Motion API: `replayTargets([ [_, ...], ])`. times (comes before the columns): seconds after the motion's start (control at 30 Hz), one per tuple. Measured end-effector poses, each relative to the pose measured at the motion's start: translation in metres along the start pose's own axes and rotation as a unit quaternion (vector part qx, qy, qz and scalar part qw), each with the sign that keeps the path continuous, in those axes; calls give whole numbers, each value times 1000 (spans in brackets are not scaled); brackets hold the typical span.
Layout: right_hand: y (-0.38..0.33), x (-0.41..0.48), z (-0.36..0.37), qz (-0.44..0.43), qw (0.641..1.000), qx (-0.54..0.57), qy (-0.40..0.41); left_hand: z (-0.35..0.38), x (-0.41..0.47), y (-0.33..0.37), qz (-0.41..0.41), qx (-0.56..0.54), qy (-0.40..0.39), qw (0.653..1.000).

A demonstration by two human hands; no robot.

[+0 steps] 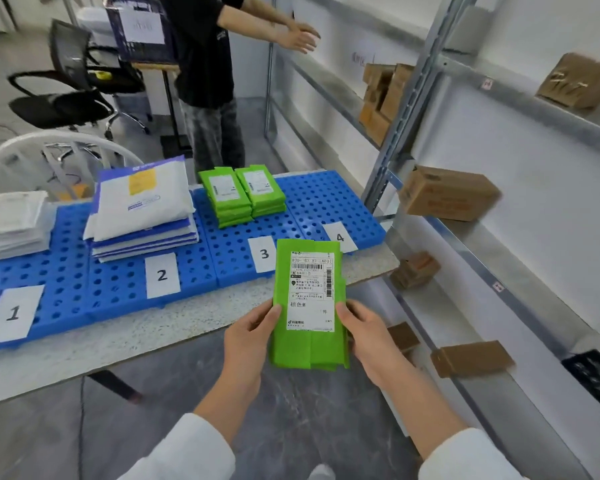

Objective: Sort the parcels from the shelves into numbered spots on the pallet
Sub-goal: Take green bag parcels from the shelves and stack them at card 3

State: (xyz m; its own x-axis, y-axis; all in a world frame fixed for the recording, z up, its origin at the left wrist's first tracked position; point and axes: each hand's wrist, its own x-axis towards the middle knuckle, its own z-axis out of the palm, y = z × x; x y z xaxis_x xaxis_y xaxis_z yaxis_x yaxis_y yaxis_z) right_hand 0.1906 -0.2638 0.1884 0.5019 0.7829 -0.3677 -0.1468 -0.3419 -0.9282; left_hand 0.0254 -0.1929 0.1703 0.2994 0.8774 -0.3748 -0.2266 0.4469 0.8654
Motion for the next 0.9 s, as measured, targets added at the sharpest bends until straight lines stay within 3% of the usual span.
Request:
replayTargets([
  [0.67, -115, 246, -1, -24, 982, -88, -166, 90, 189, 67, 71, 14, 142, 987],
  [0.9, -119, 316, 32, -1, 971, -150, -184, 86, 246, 72, 46, -26, 174, 983],
])
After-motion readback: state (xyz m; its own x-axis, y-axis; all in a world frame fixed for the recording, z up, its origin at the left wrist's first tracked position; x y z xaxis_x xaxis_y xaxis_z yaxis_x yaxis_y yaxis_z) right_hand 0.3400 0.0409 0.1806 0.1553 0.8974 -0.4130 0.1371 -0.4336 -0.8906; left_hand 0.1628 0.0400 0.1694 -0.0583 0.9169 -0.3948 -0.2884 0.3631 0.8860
